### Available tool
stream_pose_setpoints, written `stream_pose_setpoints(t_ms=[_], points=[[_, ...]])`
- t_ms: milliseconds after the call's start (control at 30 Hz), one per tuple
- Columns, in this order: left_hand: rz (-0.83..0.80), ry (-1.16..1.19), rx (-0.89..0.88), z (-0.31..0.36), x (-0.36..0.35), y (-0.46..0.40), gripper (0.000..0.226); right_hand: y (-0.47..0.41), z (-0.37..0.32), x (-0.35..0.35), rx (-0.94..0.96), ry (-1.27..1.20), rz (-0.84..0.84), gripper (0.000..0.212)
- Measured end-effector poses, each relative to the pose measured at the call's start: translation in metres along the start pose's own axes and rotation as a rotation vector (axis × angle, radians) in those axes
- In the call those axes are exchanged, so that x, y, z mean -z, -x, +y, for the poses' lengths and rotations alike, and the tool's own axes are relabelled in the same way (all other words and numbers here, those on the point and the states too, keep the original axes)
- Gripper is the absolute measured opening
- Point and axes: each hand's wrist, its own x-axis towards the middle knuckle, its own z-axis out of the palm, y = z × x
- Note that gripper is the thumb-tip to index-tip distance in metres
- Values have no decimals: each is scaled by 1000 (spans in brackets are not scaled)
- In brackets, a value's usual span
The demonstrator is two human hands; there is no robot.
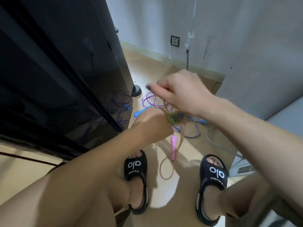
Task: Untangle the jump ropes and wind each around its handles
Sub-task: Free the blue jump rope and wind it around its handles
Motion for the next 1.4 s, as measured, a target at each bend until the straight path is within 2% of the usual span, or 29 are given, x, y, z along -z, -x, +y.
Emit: stream_pose_setpoints(t_ms=[67,133,267,400,500,567,667,733,800,833,867,933,1033,1100,1133,1233,1267,1367,1400], points=[[100,60,-15,8,1,9,16,-7,15,3,-9,75,30,62],[152,109,2,12,5,21,31,-10,24,-1,-10,151,1,65],[126,95,27,5,16,30,36,-10,27,-12,-45,143,-102,69],[130,-106,-59,6,23,36,24,-8,31,-16,-99,107,-251,70],[30,-203,-94,3,27,33,16,-8,36,-10,-70,195,-196,74],[2,-220,-159,4,28,36,20,-6,36,-15,-28,257,-172,76],[-143,-11,-212,7,29,41,35,-2,27,-27,12,255,-99,72],[-311,280,-215,8,23,43,32,0,18,-25,47,166,61,68],[-412,467,-217,12,13,44,20,2,11,-19,110,71,226,61],[-433,511,-215,14,10,45,28,4,8,-18,133,56,252,59],[-438,542,-211,16,8,46,36,4,5,-18,141,59,231,59],[-421,594,-229,19,10,48,36,5,7,-23,97,77,103,63],[-415,708,-208,16,21,48,15,5,26,-35,-49,34,-159,64],[-401,769,-133,8,25,47,38,7,41,-47,-147,3,-322,64],[-375,815,-92,4,24,46,42,9,49,-53,-189,-18,-384,64],[-276,957,26,-2,24,39,34,20,60,-61,-191,-251,-489,52],[-251,1000,80,-5,23,35,39,21,57,-60,-202,-324,-518,48],[-240,1158,211,-10,24,27,56,18,46,-54,-338,-373,-583,29],[-237,1206,237,-11,24,26,58,18,45,-57,-300,-321,-572,30]])
